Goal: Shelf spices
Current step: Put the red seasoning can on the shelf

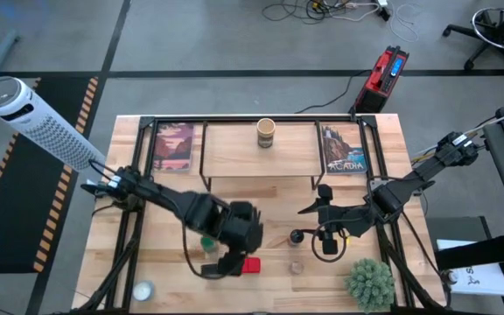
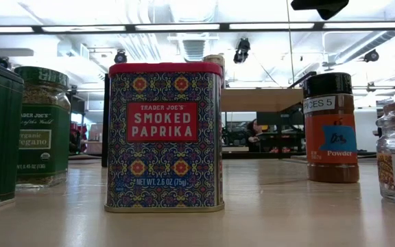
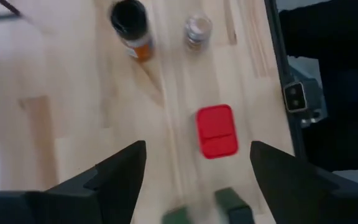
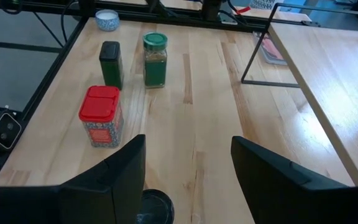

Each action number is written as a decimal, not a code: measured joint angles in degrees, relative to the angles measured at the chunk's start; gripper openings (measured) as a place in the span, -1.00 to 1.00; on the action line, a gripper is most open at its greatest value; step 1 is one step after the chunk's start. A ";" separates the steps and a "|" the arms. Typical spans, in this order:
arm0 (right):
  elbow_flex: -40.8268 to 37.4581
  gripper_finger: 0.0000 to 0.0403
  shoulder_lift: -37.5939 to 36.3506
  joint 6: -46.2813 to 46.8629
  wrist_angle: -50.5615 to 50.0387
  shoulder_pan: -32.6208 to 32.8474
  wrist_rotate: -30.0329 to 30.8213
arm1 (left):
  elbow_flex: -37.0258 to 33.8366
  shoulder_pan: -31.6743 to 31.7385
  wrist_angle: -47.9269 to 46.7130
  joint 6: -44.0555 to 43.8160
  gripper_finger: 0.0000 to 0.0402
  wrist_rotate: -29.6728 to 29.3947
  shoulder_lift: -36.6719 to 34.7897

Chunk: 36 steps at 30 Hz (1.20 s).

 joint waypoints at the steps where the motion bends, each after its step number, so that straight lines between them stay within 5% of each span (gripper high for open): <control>1: 0.00 0.06 0.02 0.00 0.01 0.00 0.01 | -0.68 -0.64 0.15 -0.86 0.40 -0.04 0.01; 15: -0.03 0.06 0.01 0.00 -0.01 -0.02 0.16 | -18.95 -2.40 14.96 -8.29 0.51 0.13 0.07; 22: -0.06 0.06 0.00 -0.46 -0.01 -0.02 1.00 | -20.66 -2.98 21.38 -6.46 0.51 4.20 0.07; 36: -0.06 0.06 0.00 -0.96 -0.64 -0.02 1.60 | -21.49 -4.09 26.75 -2.67 0.50 2.00 0.04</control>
